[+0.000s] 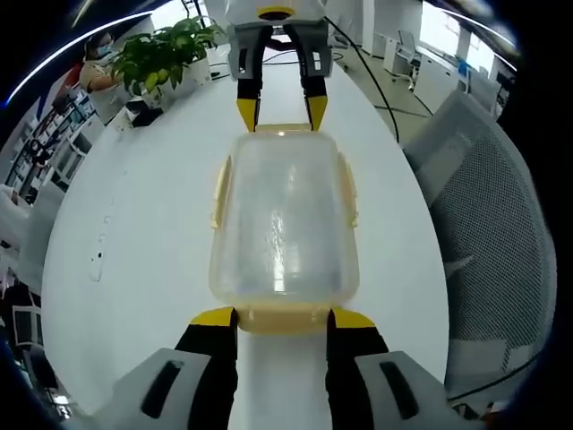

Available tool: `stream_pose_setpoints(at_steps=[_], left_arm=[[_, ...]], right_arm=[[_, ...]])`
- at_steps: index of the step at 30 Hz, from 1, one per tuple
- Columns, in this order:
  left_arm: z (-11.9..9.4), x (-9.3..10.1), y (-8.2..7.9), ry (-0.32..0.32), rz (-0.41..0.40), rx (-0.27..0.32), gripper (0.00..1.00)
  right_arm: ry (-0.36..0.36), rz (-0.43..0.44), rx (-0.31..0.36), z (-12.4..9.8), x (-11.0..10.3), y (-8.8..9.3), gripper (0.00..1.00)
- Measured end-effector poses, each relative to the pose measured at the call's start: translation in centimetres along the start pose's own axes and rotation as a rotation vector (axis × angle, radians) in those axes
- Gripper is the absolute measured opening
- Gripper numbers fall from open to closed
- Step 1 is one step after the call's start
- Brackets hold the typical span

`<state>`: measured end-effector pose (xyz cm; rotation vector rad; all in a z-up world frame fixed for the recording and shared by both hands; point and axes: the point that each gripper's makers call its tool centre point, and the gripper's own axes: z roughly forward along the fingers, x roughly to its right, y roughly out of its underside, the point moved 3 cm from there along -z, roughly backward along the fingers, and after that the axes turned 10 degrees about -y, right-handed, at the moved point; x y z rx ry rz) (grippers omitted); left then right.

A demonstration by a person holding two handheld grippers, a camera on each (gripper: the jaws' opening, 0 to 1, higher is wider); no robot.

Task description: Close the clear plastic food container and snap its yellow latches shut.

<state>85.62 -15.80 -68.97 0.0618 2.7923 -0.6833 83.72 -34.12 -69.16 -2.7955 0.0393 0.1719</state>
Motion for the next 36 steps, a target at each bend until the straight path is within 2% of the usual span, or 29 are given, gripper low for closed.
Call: stream_pose_setpoints(at_steps=[16,27,30,32,36], left_arm=[[1.5,0.1,-1.0,0.020,-0.029,0.009,0.32],[1.5,0.3,-1.0,0.028,-0.034,0.008,0.33],[1.5,0.7,-0.8,0.048,-0.041,0.000,0.33],[1.7,0.8,-0.6,0.038,-0.013,-0.005,0.33],[1.7,0.8,-0.7,0.034,-0.013,0.003,0.34]], right_arm=[[-0.019,-0.002,-0.061,0.5,0.7,1.9,0.37],[-0.019,0.001,-0.052,0.6,0.6,1.9,0.37],[-0.019,-0.008,-0.067,0.7,0.6,2.1,0.37],[-0.017,-0.007,-0.071,0.7,0.6,2.1,0.37],[-0.011,0.003,-0.070,0.6,0.5,2.3,0.35]])
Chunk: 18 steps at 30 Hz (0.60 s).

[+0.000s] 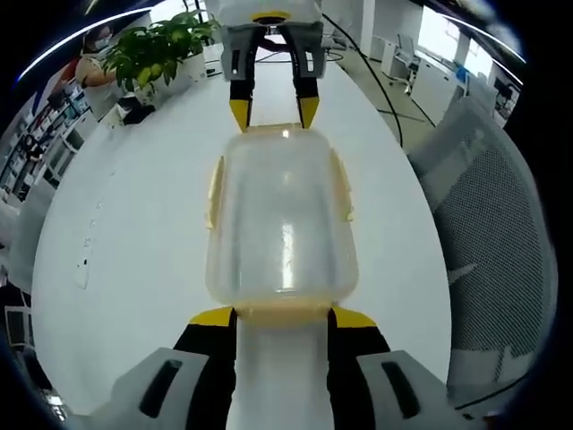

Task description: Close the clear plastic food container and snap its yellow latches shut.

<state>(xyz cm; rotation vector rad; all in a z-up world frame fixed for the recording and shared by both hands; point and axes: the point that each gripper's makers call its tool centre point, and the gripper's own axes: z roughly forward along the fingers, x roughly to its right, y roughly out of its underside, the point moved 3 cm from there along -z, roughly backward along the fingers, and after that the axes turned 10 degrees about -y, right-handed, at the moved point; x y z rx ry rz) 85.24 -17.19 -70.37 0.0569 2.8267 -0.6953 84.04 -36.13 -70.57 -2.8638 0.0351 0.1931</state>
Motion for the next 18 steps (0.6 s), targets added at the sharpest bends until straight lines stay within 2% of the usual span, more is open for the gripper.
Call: stream_pose_setpoints(at_steps=[6,9,12,14,18], left_arm=[[-0.1,0.1,0.2,-0.011,0.022,-0.003,0.35],[-0.2,0.0,0.2,-0.021,-0.021,0.002,0.37],[-0.5,-0.2,0.5,-0.036,-0.067,-0.022,0.37],[-0.9,-0.3,0.3,-0.049,-0.100,-0.021,0.38],[-1.5,-0.5,0.1,-0.074,-0.153,-0.006,0.41]], right_arm=[[0.010,0.021,0.008,-0.2,-0.2,0.5,0.37],[0.020,0.038,0.021,-0.6,-0.4,0.6,0.37],[0.027,0.064,0.031,-0.9,-0.5,0.7,0.37],[0.046,0.110,0.044,-1.3,-0.6,0.9,0.36],[0.077,0.180,0.105,-2.0,-0.7,0.8,0.36]])
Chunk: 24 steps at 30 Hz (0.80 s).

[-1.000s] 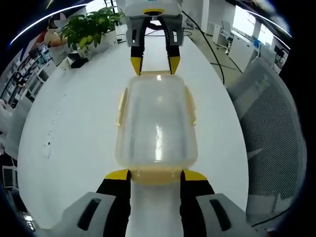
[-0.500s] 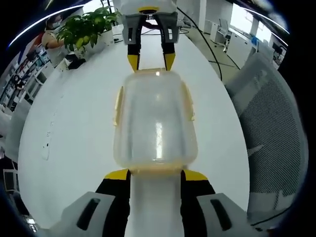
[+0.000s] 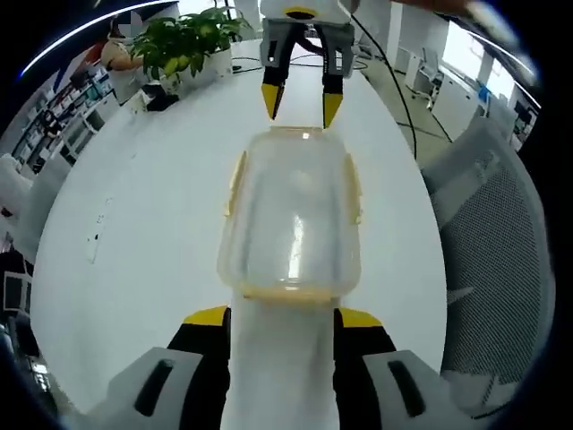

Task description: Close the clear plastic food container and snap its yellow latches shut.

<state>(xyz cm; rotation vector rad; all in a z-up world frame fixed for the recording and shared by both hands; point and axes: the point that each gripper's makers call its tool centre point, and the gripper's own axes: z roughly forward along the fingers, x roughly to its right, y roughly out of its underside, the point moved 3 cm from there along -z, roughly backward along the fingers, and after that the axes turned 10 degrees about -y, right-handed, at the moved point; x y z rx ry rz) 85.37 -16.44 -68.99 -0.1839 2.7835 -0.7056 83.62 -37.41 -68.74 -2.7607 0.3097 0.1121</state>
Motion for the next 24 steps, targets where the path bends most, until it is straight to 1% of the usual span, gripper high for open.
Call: stream_pose_setpoints(at_steps=[1,3,5,9,12,14,15,16,19,21,24], left_arm=[[-0.2,-0.1,0.0,-0.014,-0.010,-0.002,0.41],[-0.4,-0.3,0.0,-0.029,-0.024,-0.002,0.41],[-0.7,-0.3,0.2,-0.044,-0.070,-0.013,0.40],[-1.2,-0.3,-0.1,-0.063,-0.136,0.006,0.40],[-1.4,-0.5,-0.1,-0.089,-0.186,0.014,0.40],[-1.5,-0.5,-0.2,-0.098,-0.248,0.027,0.40],[-1.6,-0.6,-0.1,-0.113,-0.297,0.028,0.40],[-1.6,-0.7,-0.1,-0.122,-0.320,0.032,0.40],[-1.6,-0.9,0.1,-0.138,-0.421,0.049,0.39],[-1.5,-0.9,0.2,-0.148,-0.456,0.054,0.39],[-1.4,-0.7,0.4,-0.162,-0.474,0.053,0.38]], right_arm=[[0.015,0.014,0.021,-0.3,0.0,-0.1,0.35],[0.025,0.033,0.037,-0.5,-0.2,-0.1,0.35],[0.036,0.052,0.054,-0.7,-0.3,-0.2,0.35],[0.065,0.112,0.090,-1.0,-0.4,-0.5,0.33],[0.084,0.160,0.129,-1.2,-0.6,-0.8,0.33],[0.071,0.194,0.159,-1.2,-1.0,-1.1,0.33],[0.068,0.211,0.162,-1.1,-1.2,-1.0,0.33],[0.070,0.215,0.162,-1.1,-1.2,-0.9,0.32],[0.087,0.267,0.186,-0.6,-1.4,-0.7,0.32],[0.099,0.292,0.197,-0.3,-1.4,-0.7,0.33],[0.115,0.324,0.222,-0.2,-1.5,-0.8,0.32]])
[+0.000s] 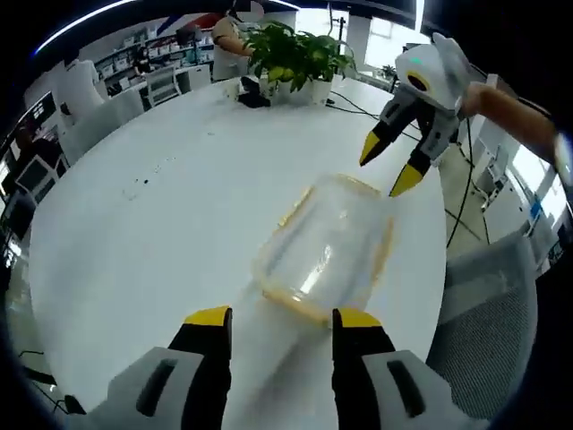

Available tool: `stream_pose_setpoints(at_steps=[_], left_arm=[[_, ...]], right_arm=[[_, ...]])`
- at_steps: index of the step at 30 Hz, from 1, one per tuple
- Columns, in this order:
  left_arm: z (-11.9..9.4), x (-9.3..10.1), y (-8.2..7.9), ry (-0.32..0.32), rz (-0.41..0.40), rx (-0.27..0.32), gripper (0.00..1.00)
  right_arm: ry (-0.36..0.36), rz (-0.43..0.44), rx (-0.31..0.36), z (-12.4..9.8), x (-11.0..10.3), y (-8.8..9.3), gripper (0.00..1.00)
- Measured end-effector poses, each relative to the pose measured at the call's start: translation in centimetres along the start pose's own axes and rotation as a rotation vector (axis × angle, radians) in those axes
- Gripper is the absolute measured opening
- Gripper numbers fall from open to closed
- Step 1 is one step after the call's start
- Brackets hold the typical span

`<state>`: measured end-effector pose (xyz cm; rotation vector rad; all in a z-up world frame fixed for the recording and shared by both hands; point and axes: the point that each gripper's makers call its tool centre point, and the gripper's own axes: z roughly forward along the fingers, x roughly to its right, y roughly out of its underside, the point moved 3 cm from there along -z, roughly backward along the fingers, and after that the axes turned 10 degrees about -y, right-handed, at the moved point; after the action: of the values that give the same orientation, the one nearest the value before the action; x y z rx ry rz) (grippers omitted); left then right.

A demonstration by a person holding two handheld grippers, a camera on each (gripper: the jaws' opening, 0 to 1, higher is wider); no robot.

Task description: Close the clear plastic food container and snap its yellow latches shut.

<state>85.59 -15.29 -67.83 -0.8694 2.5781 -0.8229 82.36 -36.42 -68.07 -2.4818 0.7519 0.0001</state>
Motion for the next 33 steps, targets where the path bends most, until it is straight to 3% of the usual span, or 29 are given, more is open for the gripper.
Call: stream_pose_setpoints(at_steps=[3,6,13,18,19,24,33], left_arm=[[0.1,0.2,0.2,-0.005,-0.041,0.004,0.38],[0.5,0.7,0.3,0.002,-0.159,0.014,0.37],[1.3,1.4,0.8,-0.012,-0.318,0.003,0.37],[1.6,2.0,1.0,-0.005,-0.358,0.003,0.34],[1.6,2.1,1.0,-0.002,-0.367,0.007,0.34],[1.7,2.9,0.8,0.034,-0.405,-0.005,0.29],[2.2,3.4,0.6,0.019,-0.436,-0.008,0.35]], right_arm=[[0.021,0.046,0.039,0.0,0.2,-0.2,0.32],[0.035,0.127,0.117,0.1,0.4,-0.8,0.31],[0.040,0.280,0.191,1.0,0.5,-0.8,0.30],[0.045,0.310,0.185,1.8,0.2,-0.2,0.31],[0.040,0.349,0.228,1.8,0.1,-0.5,0.31],[0.031,0.375,0.236,1.9,0.0,-0.5,0.30],[0.063,0.406,0.246,2.1,-0.2,-0.5,0.30]])
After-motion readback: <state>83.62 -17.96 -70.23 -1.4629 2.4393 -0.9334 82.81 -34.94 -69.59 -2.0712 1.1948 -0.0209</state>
